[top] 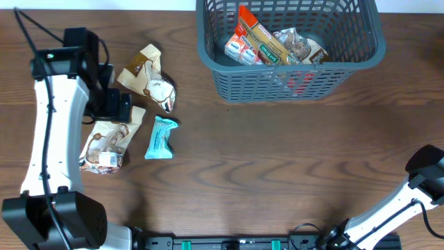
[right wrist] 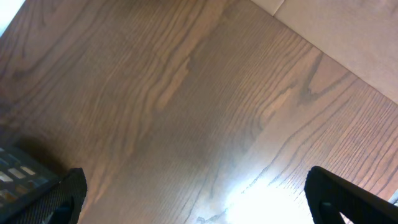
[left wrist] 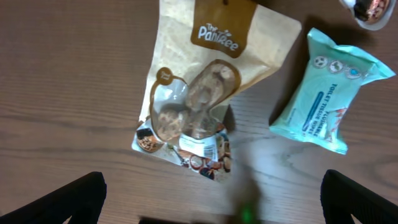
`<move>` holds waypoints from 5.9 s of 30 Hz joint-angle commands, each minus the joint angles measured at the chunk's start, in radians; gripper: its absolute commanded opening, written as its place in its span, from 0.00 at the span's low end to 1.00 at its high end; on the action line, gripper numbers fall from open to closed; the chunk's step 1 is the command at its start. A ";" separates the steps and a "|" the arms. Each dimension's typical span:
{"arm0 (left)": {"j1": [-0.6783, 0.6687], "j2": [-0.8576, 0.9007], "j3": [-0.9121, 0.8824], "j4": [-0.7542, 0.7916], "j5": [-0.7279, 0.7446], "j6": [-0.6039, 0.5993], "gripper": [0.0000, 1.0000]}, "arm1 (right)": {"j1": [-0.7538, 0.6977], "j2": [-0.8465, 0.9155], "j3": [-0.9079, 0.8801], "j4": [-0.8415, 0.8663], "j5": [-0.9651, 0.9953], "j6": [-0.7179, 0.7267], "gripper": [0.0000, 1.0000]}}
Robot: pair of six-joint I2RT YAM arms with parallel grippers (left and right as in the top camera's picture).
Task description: Pack container
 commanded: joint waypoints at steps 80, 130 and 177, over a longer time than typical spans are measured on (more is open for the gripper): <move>-0.330 -0.237 0.295 0.217 0.129 -0.095 0.06 | -0.003 0.000 0.002 -0.003 -0.004 -0.005 0.99; -0.309 0.143 0.220 0.274 -0.001 -0.529 0.98 | -0.003 0.000 0.002 -0.003 -0.004 -0.005 0.99; -0.185 0.657 0.219 0.379 0.109 -0.996 0.65 | -0.003 0.000 0.002 -0.003 -0.004 -0.005 0.99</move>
